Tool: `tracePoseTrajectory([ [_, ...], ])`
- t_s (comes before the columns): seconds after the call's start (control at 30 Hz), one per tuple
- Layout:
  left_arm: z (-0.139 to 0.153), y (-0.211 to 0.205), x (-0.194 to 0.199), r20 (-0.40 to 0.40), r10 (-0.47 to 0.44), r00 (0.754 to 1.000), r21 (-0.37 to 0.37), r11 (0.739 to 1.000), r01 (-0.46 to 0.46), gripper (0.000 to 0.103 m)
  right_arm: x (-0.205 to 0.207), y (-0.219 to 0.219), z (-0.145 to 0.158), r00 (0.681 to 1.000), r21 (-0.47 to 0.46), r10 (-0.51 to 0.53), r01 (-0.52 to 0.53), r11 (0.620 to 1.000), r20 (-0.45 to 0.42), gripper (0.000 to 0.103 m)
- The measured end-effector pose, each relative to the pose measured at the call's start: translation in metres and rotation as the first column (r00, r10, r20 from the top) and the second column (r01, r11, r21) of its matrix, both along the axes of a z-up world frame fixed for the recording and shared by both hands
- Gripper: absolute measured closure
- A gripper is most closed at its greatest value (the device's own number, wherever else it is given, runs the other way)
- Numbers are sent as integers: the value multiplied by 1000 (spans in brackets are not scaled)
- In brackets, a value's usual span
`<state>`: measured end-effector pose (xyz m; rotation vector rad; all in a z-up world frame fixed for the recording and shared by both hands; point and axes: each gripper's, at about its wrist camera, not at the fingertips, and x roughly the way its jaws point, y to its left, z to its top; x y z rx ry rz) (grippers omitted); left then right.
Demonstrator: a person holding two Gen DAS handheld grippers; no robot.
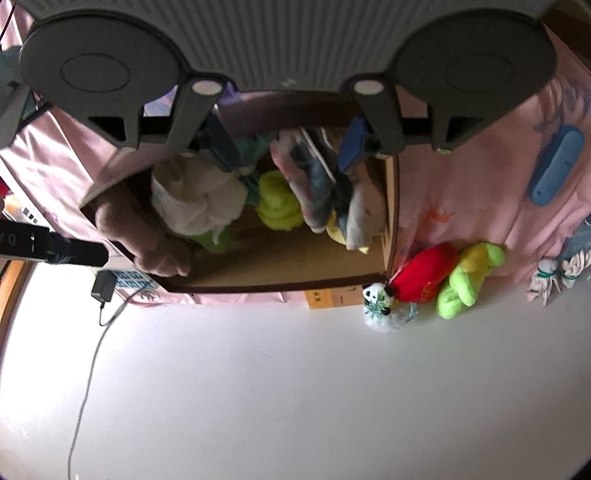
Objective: Organize soft objects
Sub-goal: 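Lower sock bundle and teddy bear into the box and open both grippers, then withdraw both grippers from the box toward the remaining items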
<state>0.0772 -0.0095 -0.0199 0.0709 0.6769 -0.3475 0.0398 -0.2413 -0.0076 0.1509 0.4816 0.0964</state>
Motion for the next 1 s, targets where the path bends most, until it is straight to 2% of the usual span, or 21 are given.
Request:
tracePoseTrajectory([
  [0.17, 0, -5, -19, -26, -25, 999, -2, 1000, 25, 36, -25, 5, -4, 999, 25, 23, -22, 999, -28, 61],
  [0.37, -4, -10, -46, -39, -73, 997, 9, 997, 74, 36, -59, 4, -21, 994, 134, 49, -35, 990, -100, 61],
  [0.57, -13, -13, -72, -64, -125, 990, 30, 991, 127, 36, -100, 7, -41, 987, 145, 40, -18, 989, -153, 61],
  [0.8, -22, -30, -100, -95, -236, 967, 29, 970, 239, 36, -141, 2, -53, 980, 140, 22, 6, 990, -196, 63],
  [1.0, -31, -56, -117, -126, -316, 941, 24, 947, 321, 36, -170, -18, -56, 979, 132, -39, 66, 989, -201, 64],
])
